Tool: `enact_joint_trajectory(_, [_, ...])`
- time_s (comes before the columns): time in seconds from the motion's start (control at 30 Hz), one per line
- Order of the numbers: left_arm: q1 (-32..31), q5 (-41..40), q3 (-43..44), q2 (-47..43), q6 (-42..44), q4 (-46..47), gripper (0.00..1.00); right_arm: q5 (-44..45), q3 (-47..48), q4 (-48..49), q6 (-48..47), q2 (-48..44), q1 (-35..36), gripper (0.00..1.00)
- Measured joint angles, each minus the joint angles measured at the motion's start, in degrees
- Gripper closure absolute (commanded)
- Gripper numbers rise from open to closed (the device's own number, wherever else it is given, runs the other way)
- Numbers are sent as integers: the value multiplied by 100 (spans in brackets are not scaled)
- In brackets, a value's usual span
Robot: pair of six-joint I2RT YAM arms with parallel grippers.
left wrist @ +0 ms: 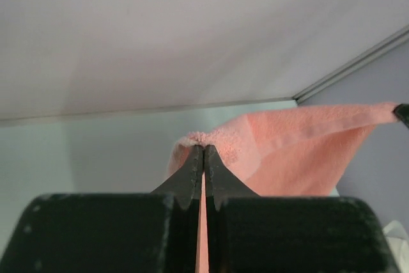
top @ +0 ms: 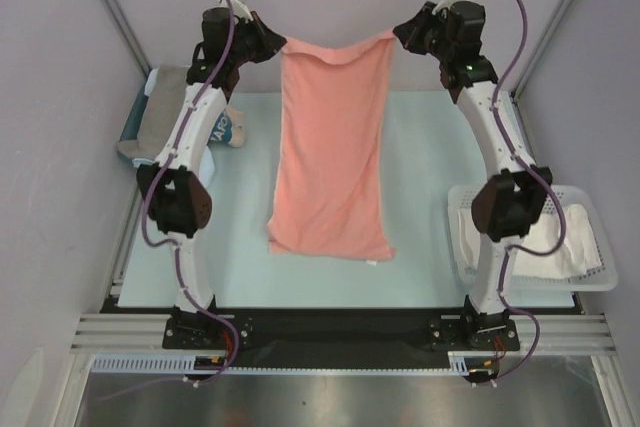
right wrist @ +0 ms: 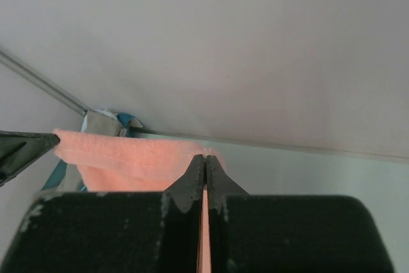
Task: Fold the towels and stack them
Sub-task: Flatten out the crumpled towel, then fold the towel
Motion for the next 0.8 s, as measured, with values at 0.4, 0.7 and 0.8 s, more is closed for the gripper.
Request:
enact_joint_trajectory(0.4, [299,339,605,1060,-83,841,100,-225,1058,319,245,1434,-232,100])
enact_joint_trajectory(0.7, [216,540,-2162,-914,-101,1779,100,-153,-1121,603,195,-442,83,100])
enact_joint_trajectory(0.8, [216,568,-2920,-1193,-122,1908,100,-101,-2055,660,210,-1056,151,100])
